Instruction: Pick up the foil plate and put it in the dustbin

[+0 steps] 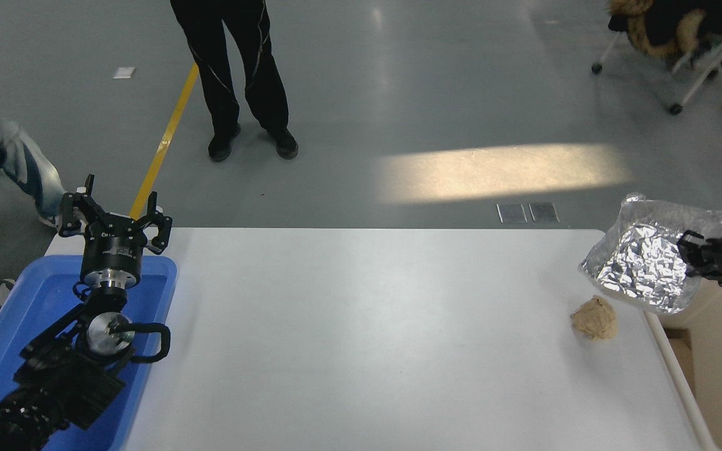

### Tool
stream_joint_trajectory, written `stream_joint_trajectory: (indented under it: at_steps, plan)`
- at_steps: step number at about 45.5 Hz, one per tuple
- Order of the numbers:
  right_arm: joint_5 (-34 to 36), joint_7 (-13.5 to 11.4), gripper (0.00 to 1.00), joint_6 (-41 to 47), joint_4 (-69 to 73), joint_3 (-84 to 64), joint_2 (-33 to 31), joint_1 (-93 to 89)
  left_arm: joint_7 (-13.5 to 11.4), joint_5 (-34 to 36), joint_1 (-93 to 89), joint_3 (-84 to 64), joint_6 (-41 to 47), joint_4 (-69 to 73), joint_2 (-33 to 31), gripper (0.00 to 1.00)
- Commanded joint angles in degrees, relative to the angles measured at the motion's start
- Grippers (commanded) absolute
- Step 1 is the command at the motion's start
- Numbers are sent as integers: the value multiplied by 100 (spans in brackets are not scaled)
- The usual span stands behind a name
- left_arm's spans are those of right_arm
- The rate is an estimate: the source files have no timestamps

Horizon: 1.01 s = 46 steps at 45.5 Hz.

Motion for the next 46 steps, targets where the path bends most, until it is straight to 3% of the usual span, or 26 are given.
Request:
stream_joint_trajectory:
  at_steps: [1, 12, 27, 28, 29, 31, 32, 35, 46]
  plan:
    - [361, -22, 0, -109, -1983, 1111, -27, -2034, 0, 2, -6, 0, 0, -3, 0, 99]
    - [361, -22, 0, -144, -3575, 2052, 570, -3423, 0, -7, 3, 0, 0, 6, 0, 99]
    - [361, -22, 0, -583, -3690, 2132, 922, -3784, 0, -7, -6, 0, 0, 6, 0, 99]
    - [361, -22, 4, -583, -3690, 2132, 940, -3784, 0, -7, -6, 0, 0, -3, 0, 99]
    - [378, -22, 22, -583, -3690, 2132, 940, -3784, 0, -7, -6, 0, 0, 6, 0, 99]
    - [378, -22, 73, -601, -3690, 2132, 940, -3775, 0, -7, -6, 0, 0, 6, 0, 99]
    - [396, -22, 89, -618, -3690, 2132, 940, -3775, 0, -7, -6, 0, 0, -3, 0, 99]
    - [413, -22, 99, -627, -3681, 2141, 940, -3732, 0, 2, -6, 0, 0, -3, 0, 99]
    - [431, -5, 100, -522, -3646, 2334, 931, -3696, 0, 2, -6, 0, 0, -3, 0, 99]
